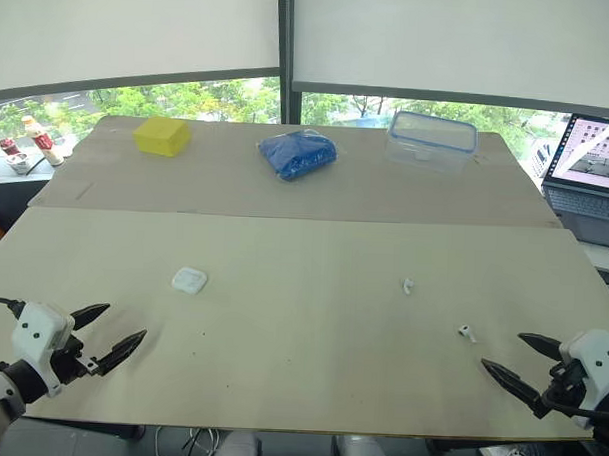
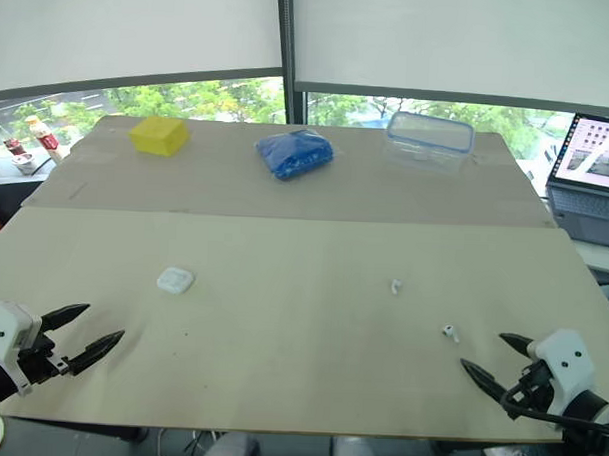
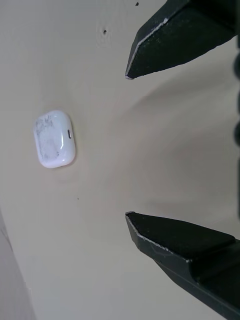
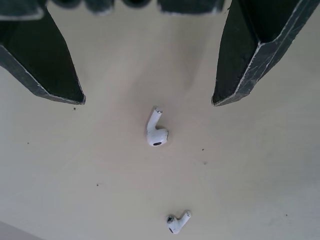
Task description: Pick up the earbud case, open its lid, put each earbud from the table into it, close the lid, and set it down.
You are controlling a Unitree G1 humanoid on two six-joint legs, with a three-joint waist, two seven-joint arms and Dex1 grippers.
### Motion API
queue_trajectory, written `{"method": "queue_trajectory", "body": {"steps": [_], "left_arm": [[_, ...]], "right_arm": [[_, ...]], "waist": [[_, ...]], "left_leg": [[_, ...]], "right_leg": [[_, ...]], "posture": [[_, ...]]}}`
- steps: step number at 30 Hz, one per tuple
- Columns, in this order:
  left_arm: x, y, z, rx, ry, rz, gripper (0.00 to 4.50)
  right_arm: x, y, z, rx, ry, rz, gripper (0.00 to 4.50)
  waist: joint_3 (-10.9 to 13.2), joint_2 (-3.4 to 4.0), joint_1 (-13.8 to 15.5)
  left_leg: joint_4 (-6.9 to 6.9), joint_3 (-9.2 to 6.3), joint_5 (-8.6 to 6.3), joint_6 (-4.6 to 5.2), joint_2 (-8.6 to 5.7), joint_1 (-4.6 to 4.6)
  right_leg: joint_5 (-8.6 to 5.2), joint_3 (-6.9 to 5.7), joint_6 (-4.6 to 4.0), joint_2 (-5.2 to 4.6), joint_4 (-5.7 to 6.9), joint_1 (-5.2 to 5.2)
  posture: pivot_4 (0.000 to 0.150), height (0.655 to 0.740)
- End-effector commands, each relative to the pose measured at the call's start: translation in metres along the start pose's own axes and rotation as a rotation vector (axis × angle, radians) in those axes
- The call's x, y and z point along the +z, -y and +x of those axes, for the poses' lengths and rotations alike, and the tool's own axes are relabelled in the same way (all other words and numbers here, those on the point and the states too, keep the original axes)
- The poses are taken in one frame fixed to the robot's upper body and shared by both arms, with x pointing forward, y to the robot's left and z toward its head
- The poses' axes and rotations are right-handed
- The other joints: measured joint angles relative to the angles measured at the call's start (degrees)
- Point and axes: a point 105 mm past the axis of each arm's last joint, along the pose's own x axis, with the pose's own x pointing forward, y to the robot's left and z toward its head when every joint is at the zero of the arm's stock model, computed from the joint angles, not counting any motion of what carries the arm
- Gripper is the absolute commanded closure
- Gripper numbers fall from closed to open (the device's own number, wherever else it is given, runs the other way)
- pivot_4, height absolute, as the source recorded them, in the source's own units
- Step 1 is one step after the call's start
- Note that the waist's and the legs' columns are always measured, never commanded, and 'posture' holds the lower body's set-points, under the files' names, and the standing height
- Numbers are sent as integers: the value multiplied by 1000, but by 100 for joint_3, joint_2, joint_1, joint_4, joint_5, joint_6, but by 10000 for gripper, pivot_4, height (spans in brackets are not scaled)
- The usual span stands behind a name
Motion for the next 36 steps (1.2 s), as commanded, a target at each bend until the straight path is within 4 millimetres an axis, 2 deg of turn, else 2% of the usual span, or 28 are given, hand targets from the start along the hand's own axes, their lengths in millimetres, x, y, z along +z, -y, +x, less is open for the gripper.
{"method": "queue_trajectory", "body": {"steps": [1, 4, 10, 12, 17, 21, 29, 36], "left_arm": [[6, 5, 12, 18, 23, -19, 0], [3, 5, 25, 58, -6, -48, 0], [0, 12, 58, 83, -6, -82, 0], [2, 16, 68, 73, -3, -83, 0], [5, 19, 87, 63, -14, -113, 0], [2, 18, 100, 63, -45, -110, 0], [4, 26, 118, -18, -88, -125, 0], [5, 31, 131, -59, -112, -120, 0]], "right_arm": [[17, 1, -1, 24, 33, -59, 273], [33, -6, 9, 80, 71, -86, 273], [93, -38, 35, 283, 190, -180, 273], [106, -48, 41, 341, 207, -193, 273], [123, -70, 49, 462, 226, -218, 273], [135, -77, 55, 505, 260, -212, 273], [143, -80, 60, 526, 286, -221, 273], [141, -83, 62, 531, 289, -217, 273]], "waist": [[0, 0, 7], [0, 0, 14], [1, 1, -22], [1, 0, -10], [2, -3, 79], [1, -2, 124], [-1, 3, 168], [-4, 9, 178]], "left_leg": [[0, 0, 0, 0, 0, 0], [1, -2, 0, 0, 0, 11], [-1, -4, 0, 0, 0, 34], [-1, -7, 0, 0, 0, 33], [0, -14, -2, 3, -5, 23], [-1, -14, -2, 3, -7, 28], [-1, -15, -2, 3, -7, 35], [-1, -16, -2, 3, -8, 41]], "right_leg": [[0, 0, 0, 0, 0, 0], [0, -1, 0, 0, 0, 12], [0, -2, 0, 2, -1, 40], [0, -5, 0, 2, -2, 40], [2, -13, 3, -4, -25, 44], [4, -13, 6, -5, -29, 48], [5, -15, 6, -6, -31, 57], [5, -18, 6, -6, -31, 63]], "posture": [[1500, 6797], [1500, 6797], [1500, 6797], [1500, 6797], [1500, 6797], [1500, 6797], [1500, 6797], [1500, 6797]]}}
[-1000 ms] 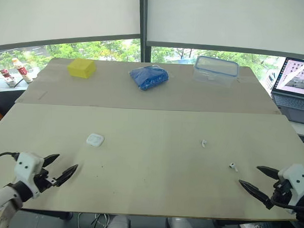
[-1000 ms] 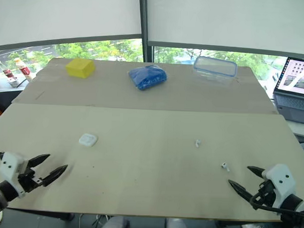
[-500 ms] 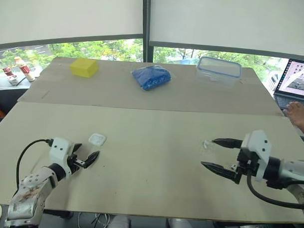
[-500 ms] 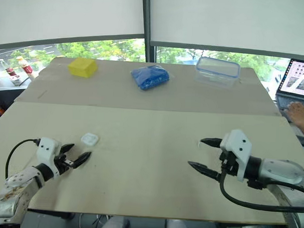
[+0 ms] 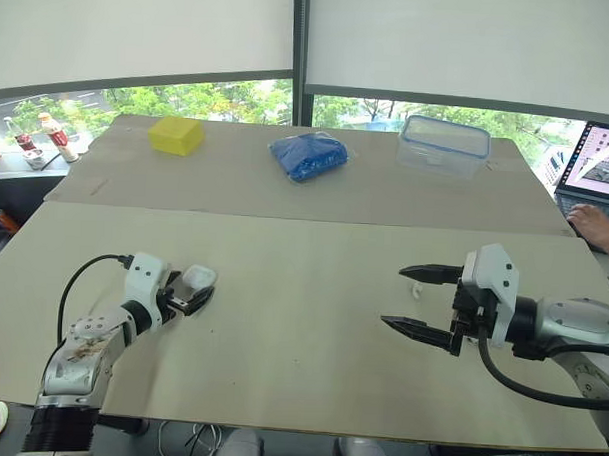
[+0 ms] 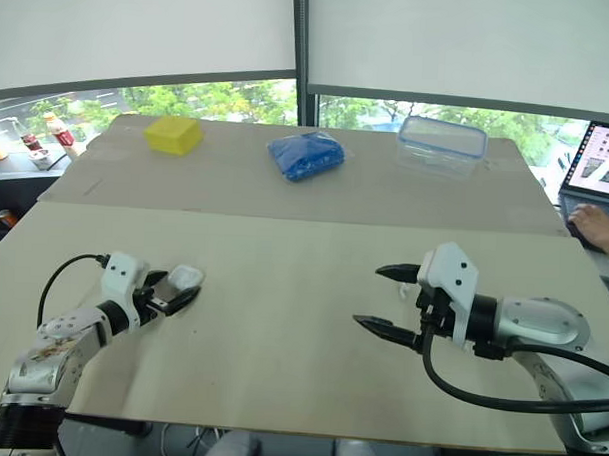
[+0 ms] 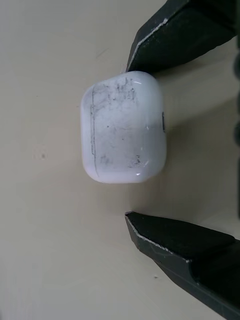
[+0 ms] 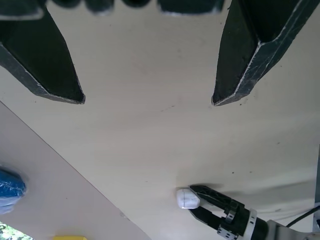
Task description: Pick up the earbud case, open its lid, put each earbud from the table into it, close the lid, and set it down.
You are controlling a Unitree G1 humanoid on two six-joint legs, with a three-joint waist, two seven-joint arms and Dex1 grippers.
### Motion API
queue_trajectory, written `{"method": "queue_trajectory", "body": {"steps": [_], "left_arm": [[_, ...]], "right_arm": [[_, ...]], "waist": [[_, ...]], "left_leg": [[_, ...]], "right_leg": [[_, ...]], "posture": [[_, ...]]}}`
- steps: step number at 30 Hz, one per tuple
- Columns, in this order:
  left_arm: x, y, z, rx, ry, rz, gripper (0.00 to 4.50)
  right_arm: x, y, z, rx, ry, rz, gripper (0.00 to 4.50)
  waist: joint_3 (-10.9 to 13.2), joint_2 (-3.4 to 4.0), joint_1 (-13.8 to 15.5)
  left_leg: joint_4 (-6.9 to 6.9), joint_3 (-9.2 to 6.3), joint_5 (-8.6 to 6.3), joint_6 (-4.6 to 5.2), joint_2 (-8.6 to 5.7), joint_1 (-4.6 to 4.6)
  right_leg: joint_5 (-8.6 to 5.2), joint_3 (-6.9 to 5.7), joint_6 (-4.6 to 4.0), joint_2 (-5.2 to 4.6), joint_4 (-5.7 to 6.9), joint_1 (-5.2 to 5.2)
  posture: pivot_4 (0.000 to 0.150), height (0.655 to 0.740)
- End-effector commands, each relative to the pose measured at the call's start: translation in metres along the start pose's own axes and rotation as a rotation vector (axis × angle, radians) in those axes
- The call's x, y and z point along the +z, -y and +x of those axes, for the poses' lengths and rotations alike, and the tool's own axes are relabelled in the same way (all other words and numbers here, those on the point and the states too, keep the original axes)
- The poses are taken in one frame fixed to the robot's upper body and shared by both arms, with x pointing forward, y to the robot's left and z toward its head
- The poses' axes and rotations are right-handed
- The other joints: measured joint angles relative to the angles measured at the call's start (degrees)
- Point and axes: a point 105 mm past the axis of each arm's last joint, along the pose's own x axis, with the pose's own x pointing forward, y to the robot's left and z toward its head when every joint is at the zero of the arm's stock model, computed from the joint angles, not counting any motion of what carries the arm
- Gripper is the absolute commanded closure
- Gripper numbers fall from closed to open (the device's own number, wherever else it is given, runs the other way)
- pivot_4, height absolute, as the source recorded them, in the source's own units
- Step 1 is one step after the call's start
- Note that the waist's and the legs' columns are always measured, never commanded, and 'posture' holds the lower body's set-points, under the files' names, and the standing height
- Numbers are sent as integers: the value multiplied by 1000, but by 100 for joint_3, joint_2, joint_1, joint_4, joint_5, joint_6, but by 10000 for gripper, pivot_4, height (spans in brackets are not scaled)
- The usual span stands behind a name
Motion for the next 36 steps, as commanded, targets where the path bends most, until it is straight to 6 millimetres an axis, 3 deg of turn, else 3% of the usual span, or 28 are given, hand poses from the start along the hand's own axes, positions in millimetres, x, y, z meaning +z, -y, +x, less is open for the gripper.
{"method": "queue_trajectory", "body": {"steps": [1, 4, 7, 9, 10, 15, 18, 22, 26, 36], "left_arm": [[-18, 11, 6, -51, -72, -29, 0], [-18, 17, 8, -90, -78, -42, 0], [-19, 21, 11, -120, -85, -44, 8939], [-18, 23, 11, -135, -87, -39, 18082], [-18, 25, 10, -149, -89, -37, 19347], [-12, 49, 2, -325, -67, -11, 19346], [1, 83, -2, -503, 3, 63, 19346], [39, 139, 4, -681, 262, 279, 19346], [61, 174, 3, -785, 445, 435, 19346], [78, 198, 0, -859, 632, 545, 19346]], "right_arm": [[7, -1, -1, -3, 30, -23, 273], [6, -1, -1, -10, 32, -17, 273], [5, -3, -1, -15, 32, -12, 0], [5, -4, -1, -17, 31, -12, 0], [5, -4, -2, -20, 29, -12, 0], [6, -6, -3, -45, 28, -10, 0], [6, -12, 0, -44, 35, 59, 0], [5, -24, 14, -49, 50, 370, 0], [10, -37, 27, 32, 76, 620, 0], [14, -39, 40, 56, 55, 760, 0]], "waist": [[-1, 2, -1], [-2, 3, 3], [-2, 4, 4], [-2, 4, 7], [-3, 6, 6], [-4, 8, -8], [-4, 8, 1], [7, -8, 20], [14, -19, -30], [14, -17, -37]], "left_leg": [[0, 0, 0, 0, 0, 0], [0, 0, 0, 0, 0, 0], [0, 0, 0, 0, 0, -1], [0, 0, 0, 0, -1, -3], [0, 0, 0, 0, -2, -4], [-4, 0, -1, 1, -2, -6], [-4, 0, -1, 1, -1, -10], [0, 0, -1, 1, -2, -23], [-1, -1, -1, 1, 6, -29], [-1, 0, -4, 7, 4, -30]], "right_leg": [[0, 0, 0, 0, 0, 0], [0, 0, 0, 0, 0, 0], [0, 0, 0, -1, -1, 0], [0, 0, 1, -1, -5, 0], [0, 0, 2, -2, -7, 0], [1, 0, 3, -3, -14, 0], [1, 0, 3, -3, -20, -1], [5, -1, 8, -4, -26, -3], [10, -1, 0, 4, -27, -8], [10, 1, 5, 5, -33, -9]], "posture": [[1500, 6797], [1500, 6797], [1500, 6797], [1500, 6797], [1500, 6797], [1500, 6797], [1500, 6797], [1500, 6797], [1500, 6797], [1500, 6797]]}}
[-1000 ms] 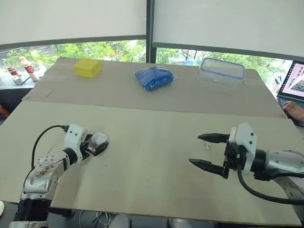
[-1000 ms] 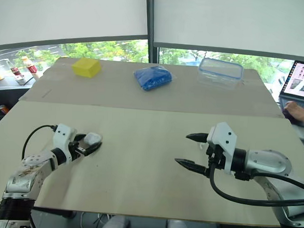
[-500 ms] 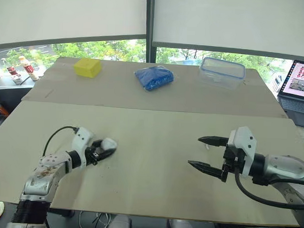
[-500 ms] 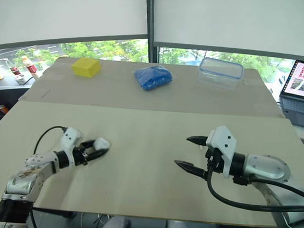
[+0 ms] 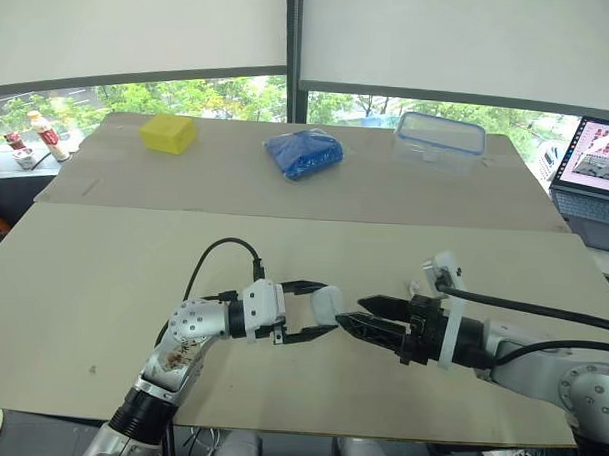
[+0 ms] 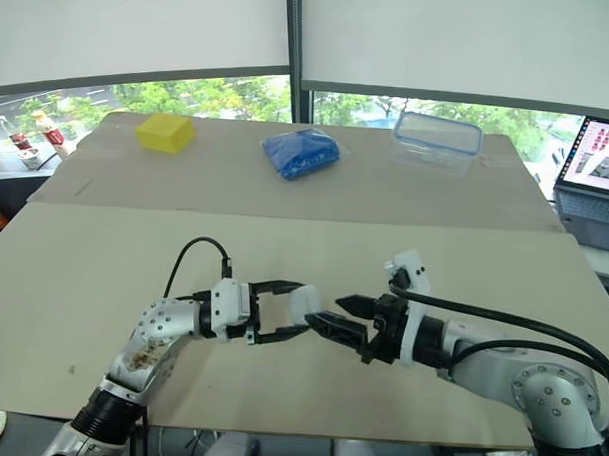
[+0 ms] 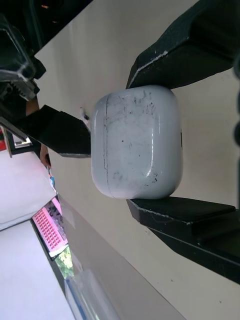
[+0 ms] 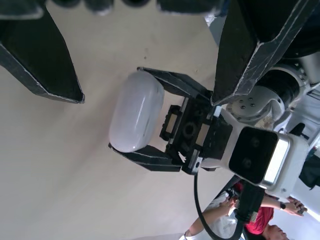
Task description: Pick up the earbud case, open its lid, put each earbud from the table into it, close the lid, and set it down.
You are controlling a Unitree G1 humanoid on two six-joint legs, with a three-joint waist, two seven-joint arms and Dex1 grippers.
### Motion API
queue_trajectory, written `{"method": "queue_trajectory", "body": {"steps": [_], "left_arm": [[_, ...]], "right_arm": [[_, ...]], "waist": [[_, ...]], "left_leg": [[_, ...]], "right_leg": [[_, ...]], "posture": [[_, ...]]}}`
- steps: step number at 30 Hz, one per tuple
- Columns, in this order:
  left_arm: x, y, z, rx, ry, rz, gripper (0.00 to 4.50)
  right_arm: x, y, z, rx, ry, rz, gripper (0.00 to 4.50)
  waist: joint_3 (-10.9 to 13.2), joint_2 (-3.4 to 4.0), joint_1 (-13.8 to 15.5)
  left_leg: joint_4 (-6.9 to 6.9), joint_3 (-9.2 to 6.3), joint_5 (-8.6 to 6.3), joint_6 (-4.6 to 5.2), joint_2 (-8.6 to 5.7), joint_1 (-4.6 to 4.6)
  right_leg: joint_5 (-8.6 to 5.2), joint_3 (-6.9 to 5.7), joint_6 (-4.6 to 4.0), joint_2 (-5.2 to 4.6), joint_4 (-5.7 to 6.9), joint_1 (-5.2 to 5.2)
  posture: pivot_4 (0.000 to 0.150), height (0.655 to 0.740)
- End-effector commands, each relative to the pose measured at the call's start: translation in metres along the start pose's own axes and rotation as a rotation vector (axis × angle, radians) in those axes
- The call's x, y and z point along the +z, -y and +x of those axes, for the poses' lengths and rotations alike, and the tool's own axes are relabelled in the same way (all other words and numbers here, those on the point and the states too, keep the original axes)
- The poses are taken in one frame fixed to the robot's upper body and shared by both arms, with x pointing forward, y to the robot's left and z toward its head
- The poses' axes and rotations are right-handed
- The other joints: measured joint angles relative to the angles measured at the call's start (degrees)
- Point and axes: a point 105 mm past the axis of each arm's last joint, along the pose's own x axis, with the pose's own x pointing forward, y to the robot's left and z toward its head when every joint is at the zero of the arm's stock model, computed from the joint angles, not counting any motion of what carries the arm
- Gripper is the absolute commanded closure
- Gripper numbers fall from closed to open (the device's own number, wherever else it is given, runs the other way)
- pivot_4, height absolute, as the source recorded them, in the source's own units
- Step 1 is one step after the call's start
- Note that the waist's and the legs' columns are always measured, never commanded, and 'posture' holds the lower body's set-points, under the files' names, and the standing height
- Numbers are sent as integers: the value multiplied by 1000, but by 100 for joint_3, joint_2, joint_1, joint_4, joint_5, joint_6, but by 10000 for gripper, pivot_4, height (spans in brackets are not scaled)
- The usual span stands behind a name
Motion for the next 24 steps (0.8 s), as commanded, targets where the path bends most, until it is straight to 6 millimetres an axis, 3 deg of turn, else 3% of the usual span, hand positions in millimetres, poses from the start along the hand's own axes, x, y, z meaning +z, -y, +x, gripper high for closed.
{"method": "queue_trajectory", "body": {"steps": [1, 9, 12, 20, 21, 24], "left_arm": [[11, -3, 6, -13, 45, 75, 19346], [14, -4, 13, -15, 76, 112, 19346], [15, -4, 14, -12, 82, 117, 19346], [19, -3, 17, -3, 103, 133, 19346], [19, -4, 17, 0, 105, 133, 19346], [19, -2, 18, -11, 108, 144, 19346]], "right_arm": [[5, -6, 1, 24, 10, 3, 0], [5, -7, 3, 56, -6, 39, 0], [5, -5, 4, 50, -12, 45, 8282], [2, -4, 5, 54, -31, 46, 35892], [3, -4, 6, 54, -30, 47, 37721], [4, -3, 6, 55, -26, 50, 37709]], "waist": [[0, 0, 11], [0, 0, 3], [0, 0, 5], [0, 1, 7], [0, 1, 6], [0, 1, 5]], "left_leg": [[1, 0, 0, 0, -1, -2], [0, -1, 0, 0, 0, -3], [0, -1, 0, 0, 0, -3], [0, -1, 0, 0, 0, -3], [0, -1, 0, 0, 0, -3], [0, -1, 0, 0, 0, -3]], "right_leg": [[1, 0, 1, 0, -1, 0], [2, -1, 4, 1, -5, 0], [2, 0, 4, 1, -6, 0], [2, -1, 4, 1, -6, -1], [2, -1, 5, 1, -6, -1], [2, -1, 5, 1, -6, -1]], "posture": [[1500, 6797], [1500, 6797], [1500, 6797], [1500, 6797], [1500, 6797], [1500, 6797]]}}
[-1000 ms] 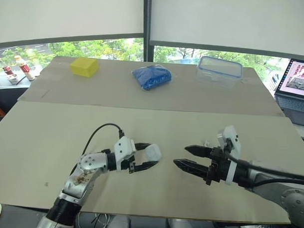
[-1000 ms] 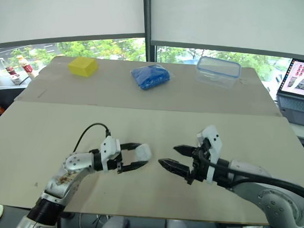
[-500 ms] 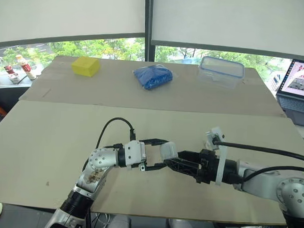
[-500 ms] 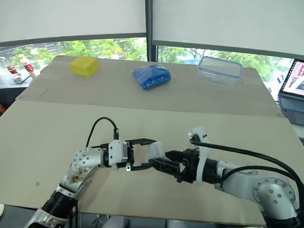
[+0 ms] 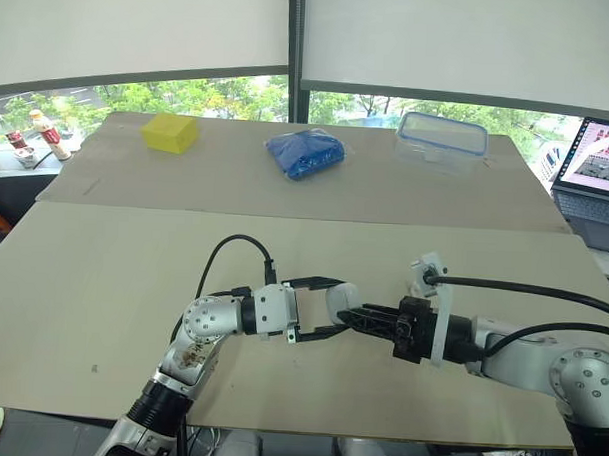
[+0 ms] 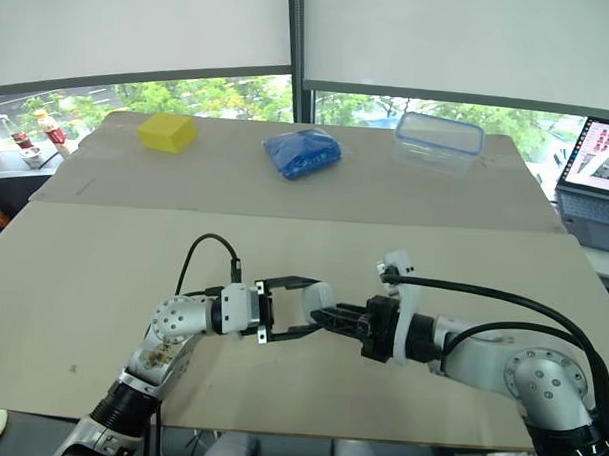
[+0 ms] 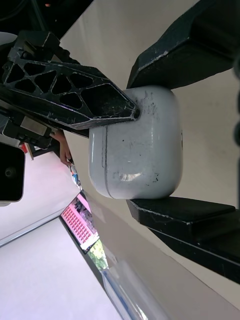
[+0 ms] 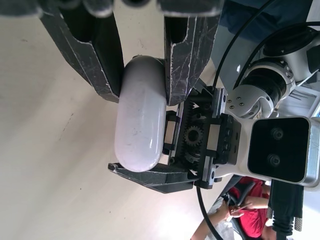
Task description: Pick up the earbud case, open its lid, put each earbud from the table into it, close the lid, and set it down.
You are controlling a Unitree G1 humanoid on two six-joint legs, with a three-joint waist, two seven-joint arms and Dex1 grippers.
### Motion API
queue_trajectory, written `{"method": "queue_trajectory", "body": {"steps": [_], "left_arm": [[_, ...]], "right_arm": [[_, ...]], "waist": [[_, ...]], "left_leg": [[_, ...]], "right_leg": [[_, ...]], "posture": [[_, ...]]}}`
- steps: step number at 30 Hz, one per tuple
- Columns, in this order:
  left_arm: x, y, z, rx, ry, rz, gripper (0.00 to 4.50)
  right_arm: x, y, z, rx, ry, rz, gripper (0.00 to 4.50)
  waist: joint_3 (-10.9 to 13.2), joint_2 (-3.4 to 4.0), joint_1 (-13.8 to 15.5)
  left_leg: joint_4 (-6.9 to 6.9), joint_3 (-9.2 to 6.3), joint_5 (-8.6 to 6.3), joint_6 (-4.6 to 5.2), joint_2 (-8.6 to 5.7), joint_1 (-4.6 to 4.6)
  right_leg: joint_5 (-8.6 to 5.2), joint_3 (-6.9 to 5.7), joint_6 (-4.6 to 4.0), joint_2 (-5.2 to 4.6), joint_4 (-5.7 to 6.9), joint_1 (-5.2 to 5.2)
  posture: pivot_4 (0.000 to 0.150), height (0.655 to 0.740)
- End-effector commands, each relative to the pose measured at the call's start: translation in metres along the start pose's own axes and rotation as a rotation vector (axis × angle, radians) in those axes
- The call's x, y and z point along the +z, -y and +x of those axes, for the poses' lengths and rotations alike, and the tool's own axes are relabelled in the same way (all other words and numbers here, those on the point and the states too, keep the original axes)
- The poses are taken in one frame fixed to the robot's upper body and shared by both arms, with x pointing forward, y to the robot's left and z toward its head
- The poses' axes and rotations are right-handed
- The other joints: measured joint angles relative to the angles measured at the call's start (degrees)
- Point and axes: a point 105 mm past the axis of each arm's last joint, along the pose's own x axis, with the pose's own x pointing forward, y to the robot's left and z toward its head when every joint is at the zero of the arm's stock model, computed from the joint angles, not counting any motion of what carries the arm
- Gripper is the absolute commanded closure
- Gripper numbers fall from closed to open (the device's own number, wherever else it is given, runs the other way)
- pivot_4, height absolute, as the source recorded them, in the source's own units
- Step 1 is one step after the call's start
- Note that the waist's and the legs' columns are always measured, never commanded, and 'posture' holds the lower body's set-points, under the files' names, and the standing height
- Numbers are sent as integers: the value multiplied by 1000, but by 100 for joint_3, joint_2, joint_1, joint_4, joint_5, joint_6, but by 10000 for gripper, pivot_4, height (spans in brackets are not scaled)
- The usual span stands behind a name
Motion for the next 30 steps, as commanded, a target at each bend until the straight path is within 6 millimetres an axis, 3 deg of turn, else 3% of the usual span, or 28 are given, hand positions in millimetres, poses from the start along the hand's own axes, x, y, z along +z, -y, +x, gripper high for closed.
{"method": "queue_trajectory", "body": {"steps": [1, 5, 9, 10, 15, 17, 20, 22, 25, 30], "left_arm": [[9, -1, 5, -5, 42, 41, 19347], [4, -2, 5, 7, 26, 31, 19346], [1, -6, 2, 8, 6, 52, 867], [-2, -7, 0, 3, -18, 41, 0], [-26, -14, -24, -19, -186, -121, 0], [-37, -13, -40, -76, -310, -268, 0], [-36, -3, -48, -188, -399, -383, 0], [-33, 1, -47, -234, -428, -409, 0], [-28, -8, -29, -220, -418, -395, 0], [-21, -11, -3, -239, -387, -332, 0]], "right_arm": [[5, -10, 1, 47, 9, -17, 37709], [6, -8, 1, 42, 5, -21, 37709], [8, -6, 0, 29, 2, -36, 37709], [8, -5, 0, 26, 1, -42, 37709], [11, -2, -7, -26, -67, -185, 37710], [8, 1, -11, -82, -183, -379, 37710], [3, 5, -14, -115, -323, -623, 37710], [1, 9, -15, -115, -393, -749, 37710], [0, 18, -15, -117, -476, -899, 37710], [6, 20, -8, -92, -492, -965, 37710]], "waist": [[0, 0, 3], [0, 0, 4], [1, 1, 4], [1, 1, 4], [4, 6, -15], [17, 26, -23], [28, 44, -38], [29, 46, -31], [30, 47, 10], [31, 45, -5]], "left_leg": [[0, 0, 0, 0, 0, 0], [0, 0, 0, 0, -1, -1], [0, 0, 0, 0, 0, -1], [0, -1, 0, 0, 0, -1], [-2, -1, 0, 0, 0, 0], [-1, 0, 0, 0, 0, -3], [-7, -2, 0, 0, 3, -9], [-9, -1, 0, 0, 5, -23], [3, 0, 1, -2, 0, -65], [14, 1, 3, -5, -3, -87]], "right_leg": [[0, 0, 0, 0, 0, 0], [0, 0, 0, 0, -1, 0], [0, 0, 0, 0, -1, 0], [0, 0, 0, 0, -1, 0], [0, 0, 0, 1, -1, -2], [-1, 0, 1, 1, -1, -7], [-1, -1, 1, 4, 0, -24], [-1, -2, 1, 5, 0, -43], [2, -1, 5, -1, 1, -81], [12, -1, 9, -2, 0, -96]], "posture": [[1500, 6797], [1500, 6797], [1500, 6797], [1500, 6797], [1500, 6797], [1500, 6797], [1500, 6797], [1500, 6797], [1500, 6797], [1500, 6797]]}}
